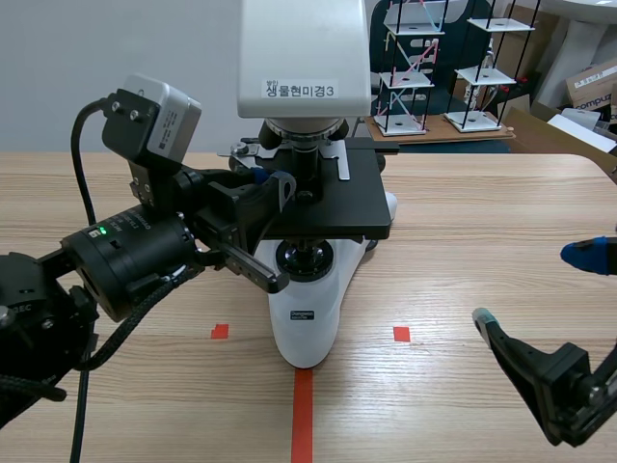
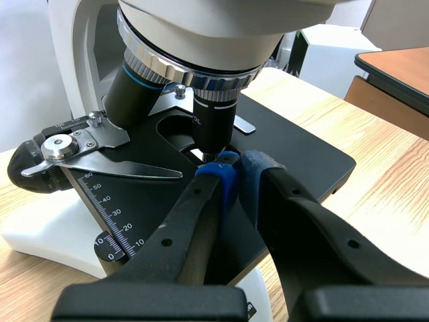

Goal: Return to the home posture

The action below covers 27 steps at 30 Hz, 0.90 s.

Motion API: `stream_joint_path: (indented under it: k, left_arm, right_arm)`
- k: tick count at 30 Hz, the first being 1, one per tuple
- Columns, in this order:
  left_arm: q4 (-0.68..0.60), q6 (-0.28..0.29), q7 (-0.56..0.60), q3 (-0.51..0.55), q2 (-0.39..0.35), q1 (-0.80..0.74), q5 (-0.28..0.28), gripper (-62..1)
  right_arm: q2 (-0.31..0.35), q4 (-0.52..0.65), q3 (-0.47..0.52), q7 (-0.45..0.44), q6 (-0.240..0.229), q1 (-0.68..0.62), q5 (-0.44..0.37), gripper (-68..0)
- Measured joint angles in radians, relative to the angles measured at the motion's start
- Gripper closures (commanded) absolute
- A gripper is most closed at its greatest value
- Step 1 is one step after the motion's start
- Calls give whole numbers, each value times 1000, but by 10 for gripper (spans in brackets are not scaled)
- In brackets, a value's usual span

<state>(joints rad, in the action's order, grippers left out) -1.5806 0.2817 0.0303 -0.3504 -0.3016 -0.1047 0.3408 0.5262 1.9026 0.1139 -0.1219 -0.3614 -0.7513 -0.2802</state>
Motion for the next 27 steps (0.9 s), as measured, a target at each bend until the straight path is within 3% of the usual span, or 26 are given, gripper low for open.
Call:
stream_joint_path:
  k: [23, 27]
  left_arm:
    - [0, 1, 0, 0, 0, -1, 0, -15]
    - [-43, 48, 5, 53, 0, -48, -1, -15]
  right_arm:
    - [0, 0, 0, 0, 0, 0, 0, -619]
    - [0, 0, 0, 0, 0, 0, 0, -619]
